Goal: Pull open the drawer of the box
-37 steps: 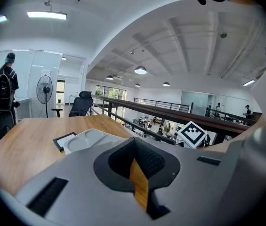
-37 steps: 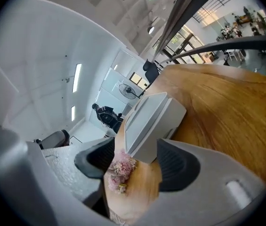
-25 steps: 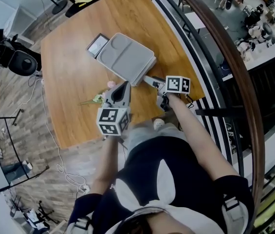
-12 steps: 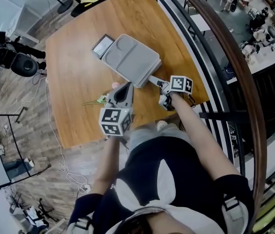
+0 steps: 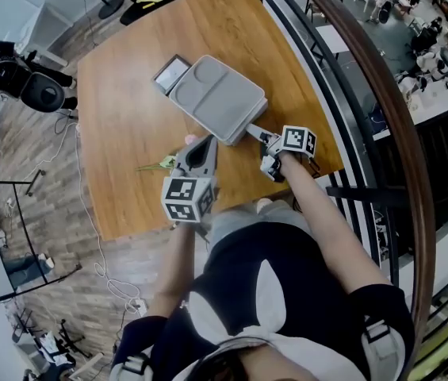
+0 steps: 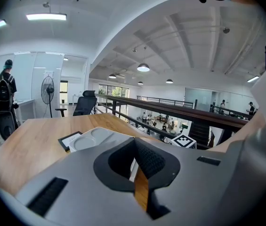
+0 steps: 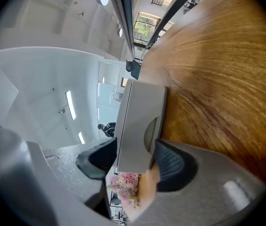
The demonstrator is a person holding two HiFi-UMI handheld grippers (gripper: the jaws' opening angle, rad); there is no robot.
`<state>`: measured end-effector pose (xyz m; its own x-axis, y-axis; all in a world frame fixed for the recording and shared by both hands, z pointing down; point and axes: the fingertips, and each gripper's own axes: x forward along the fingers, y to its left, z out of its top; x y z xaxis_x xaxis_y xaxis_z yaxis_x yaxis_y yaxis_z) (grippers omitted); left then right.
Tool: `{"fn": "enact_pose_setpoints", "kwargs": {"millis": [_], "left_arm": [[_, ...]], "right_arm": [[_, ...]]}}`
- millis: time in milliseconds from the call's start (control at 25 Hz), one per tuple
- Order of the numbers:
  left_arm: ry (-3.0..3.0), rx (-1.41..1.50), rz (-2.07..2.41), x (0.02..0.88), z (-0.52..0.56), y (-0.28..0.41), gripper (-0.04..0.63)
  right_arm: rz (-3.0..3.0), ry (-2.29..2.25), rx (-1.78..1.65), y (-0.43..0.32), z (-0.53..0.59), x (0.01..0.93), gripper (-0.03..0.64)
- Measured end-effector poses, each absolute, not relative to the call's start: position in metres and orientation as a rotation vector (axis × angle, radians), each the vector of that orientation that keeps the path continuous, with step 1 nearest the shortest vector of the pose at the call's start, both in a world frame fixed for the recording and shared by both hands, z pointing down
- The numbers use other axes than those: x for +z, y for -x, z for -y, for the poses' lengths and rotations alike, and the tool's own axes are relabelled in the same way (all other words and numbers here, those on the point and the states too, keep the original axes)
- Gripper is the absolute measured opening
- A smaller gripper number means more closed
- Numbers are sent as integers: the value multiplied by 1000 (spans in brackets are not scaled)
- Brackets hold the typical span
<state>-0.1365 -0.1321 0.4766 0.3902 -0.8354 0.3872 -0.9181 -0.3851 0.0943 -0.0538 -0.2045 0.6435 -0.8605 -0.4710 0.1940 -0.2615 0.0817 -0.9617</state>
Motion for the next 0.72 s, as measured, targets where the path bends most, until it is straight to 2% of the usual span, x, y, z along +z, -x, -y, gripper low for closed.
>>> {"fn": "enact_pose_setpoints", "kwargs": {"millis": [520,720], "left_arm": [[-2348,386,1551,490,135,137,17],[-2347,378,1562,495,136,138,17]], "right_arm": [[-2176,692,-1871,59,211,647,242],[-2169,657,-1853,59,212,647,203]]}}
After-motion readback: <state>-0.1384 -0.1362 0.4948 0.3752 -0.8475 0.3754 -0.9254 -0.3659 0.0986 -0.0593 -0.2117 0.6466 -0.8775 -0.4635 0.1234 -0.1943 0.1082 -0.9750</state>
